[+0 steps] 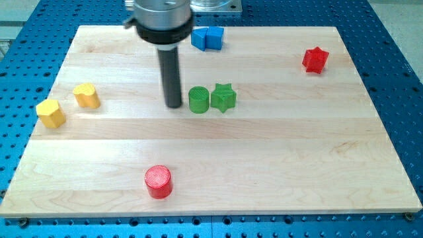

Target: Push the hexagon into the heart

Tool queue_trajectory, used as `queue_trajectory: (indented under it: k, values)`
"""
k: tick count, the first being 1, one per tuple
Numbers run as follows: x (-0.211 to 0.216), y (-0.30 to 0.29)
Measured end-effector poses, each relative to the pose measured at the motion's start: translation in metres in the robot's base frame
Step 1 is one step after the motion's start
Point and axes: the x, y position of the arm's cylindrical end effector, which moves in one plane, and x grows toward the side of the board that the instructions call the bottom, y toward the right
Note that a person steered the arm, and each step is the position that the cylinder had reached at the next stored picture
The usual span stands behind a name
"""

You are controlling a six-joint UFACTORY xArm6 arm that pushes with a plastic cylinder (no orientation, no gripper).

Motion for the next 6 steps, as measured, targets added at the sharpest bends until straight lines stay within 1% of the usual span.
queue_trajectory:
  k: [1, 3, 4, 5, 6]
  values:
    - [0.022, -0.033]
    - [0.034, -0.039]
    - [0.077, -0.089]
    - [0.075, -0.192]
    - [0.075, -0.219]
